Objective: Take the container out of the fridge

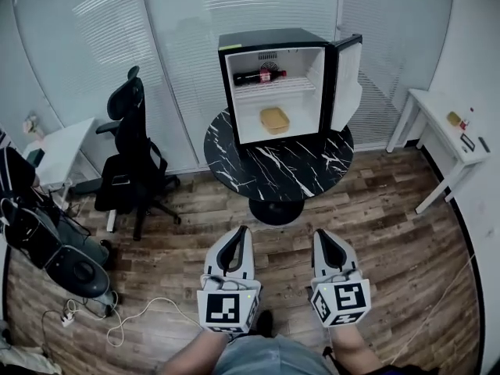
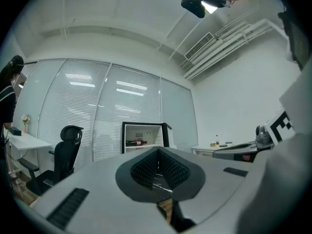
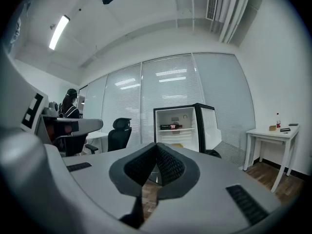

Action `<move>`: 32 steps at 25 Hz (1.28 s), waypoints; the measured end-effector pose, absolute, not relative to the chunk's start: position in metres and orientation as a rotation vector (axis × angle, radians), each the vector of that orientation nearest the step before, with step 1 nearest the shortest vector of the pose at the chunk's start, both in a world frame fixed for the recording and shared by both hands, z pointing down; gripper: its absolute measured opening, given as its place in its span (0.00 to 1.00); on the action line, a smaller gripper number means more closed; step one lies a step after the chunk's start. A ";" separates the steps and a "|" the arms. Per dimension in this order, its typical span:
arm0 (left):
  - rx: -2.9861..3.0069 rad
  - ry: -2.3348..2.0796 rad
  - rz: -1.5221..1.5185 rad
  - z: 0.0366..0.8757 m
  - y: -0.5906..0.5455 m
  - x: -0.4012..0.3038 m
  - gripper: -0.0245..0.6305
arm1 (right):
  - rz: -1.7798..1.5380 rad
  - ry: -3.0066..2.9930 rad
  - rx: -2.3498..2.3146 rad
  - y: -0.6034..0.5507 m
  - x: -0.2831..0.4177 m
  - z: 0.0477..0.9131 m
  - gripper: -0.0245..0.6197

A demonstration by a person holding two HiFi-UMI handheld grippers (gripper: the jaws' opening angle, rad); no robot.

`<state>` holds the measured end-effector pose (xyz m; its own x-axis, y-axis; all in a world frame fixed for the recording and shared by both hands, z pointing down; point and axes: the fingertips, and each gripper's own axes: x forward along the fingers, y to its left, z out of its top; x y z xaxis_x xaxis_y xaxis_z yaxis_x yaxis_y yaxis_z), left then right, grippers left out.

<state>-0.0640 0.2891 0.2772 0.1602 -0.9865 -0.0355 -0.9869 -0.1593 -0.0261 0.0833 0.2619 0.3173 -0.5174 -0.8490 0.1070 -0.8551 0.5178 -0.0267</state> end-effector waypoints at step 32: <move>-2.401 2.045 -0.130 0.320 -0.014 -0.060 0.06 | 0.217 -2.624 1.516 -0.056 0.093 0.348 0.06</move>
<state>-0.0600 -0.0144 0.3198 0.1572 -0.9849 0.0720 -0.9861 -0.1605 -0.0422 0.0928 -0.0558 0.3482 -0.4979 -0.8523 0.1599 -0.8670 0.4930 -0.0718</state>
